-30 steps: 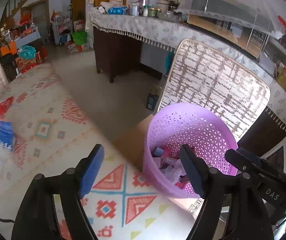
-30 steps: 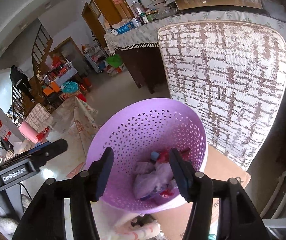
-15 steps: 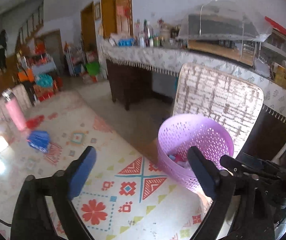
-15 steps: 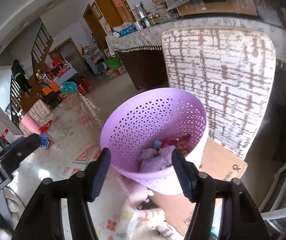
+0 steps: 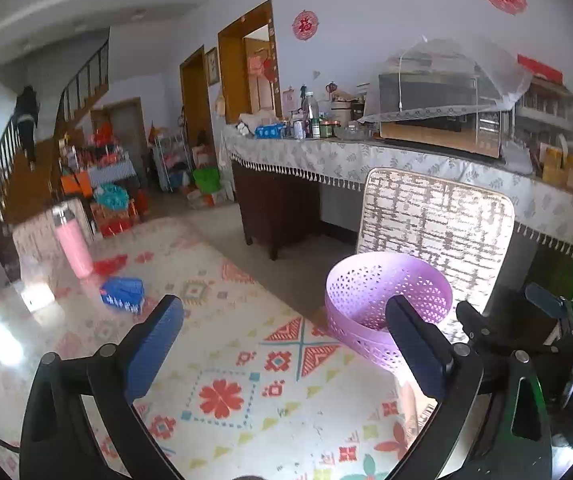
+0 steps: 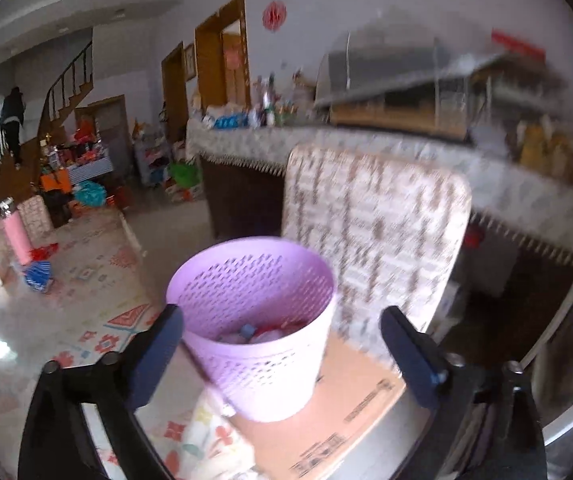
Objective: Collect trash
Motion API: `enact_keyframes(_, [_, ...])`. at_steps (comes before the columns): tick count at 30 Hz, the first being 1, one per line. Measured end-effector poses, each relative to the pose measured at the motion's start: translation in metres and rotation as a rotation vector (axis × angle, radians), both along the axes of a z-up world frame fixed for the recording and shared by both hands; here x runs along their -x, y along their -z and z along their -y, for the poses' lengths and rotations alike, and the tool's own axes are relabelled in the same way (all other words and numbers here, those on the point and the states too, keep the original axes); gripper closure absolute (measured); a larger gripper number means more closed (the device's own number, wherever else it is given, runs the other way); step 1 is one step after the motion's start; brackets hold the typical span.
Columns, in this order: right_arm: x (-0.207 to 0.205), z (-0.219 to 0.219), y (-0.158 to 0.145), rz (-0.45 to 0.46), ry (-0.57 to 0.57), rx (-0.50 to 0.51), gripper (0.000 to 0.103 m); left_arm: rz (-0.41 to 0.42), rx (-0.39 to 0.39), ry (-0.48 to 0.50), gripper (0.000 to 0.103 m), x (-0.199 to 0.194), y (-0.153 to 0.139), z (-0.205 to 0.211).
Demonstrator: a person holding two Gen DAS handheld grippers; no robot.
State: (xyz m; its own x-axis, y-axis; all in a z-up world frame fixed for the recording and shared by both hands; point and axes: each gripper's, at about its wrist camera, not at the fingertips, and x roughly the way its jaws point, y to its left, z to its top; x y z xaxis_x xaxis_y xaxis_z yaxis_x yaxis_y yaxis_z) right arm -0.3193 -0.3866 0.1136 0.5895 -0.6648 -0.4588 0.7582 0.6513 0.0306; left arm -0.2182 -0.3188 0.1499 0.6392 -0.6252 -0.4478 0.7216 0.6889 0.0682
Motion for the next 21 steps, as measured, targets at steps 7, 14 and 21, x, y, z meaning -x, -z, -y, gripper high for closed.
enact_keyframes(7, [0.007,0.001,0.004,-0.001,-0.02,-0.048,0.0,-0.135,0.006,-0.008,0.002,-0.012,0.033,-0.01])
enact_keyframes(14, [0.002,0.003,0.022,-0.08,-0.046,-0.117,0.0,-0.192,-0.053,-0.014,0.002,-0.012,0.056,-0.005])
enact_keyframes(21, [-0.009,-0.002,0.032,-0.131,-0.083,-0.119,0.0,-0.239,-0.108,0.012,0.002,-0.014,0.069,0.005])
